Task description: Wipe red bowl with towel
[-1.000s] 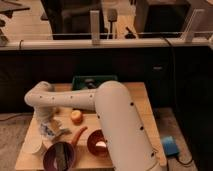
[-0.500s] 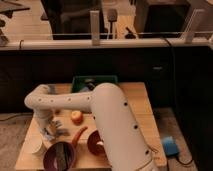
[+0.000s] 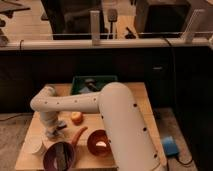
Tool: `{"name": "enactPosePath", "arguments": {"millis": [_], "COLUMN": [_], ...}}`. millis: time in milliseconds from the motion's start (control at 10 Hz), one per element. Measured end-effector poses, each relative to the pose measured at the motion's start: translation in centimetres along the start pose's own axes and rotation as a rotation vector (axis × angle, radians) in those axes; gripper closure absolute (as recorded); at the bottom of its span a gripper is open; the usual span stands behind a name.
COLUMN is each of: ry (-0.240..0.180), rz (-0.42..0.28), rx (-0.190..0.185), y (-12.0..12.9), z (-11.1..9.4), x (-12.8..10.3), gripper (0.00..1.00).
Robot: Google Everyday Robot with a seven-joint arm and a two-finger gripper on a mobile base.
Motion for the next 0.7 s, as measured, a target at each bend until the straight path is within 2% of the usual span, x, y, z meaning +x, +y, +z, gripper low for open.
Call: {"name": "enactPosePath", "arguments": {"millis": [200, 400, 500, 700], "ry": [0.031, 0.044, 0.042, 0.006], "rz": [0.026, 0.089, 0.124, 0.181], "rx": [0.043, 0.085, 0.106, 0.15], "y": [1.1, 2.5, 3.3, 4.6], "z": [-1.9, -3.8, -4.7, -5.9], "x": [0.1, 0.6, 1.1, 1.4], "gripper": [1.0, 1.0, 1.0, 1.0]}}
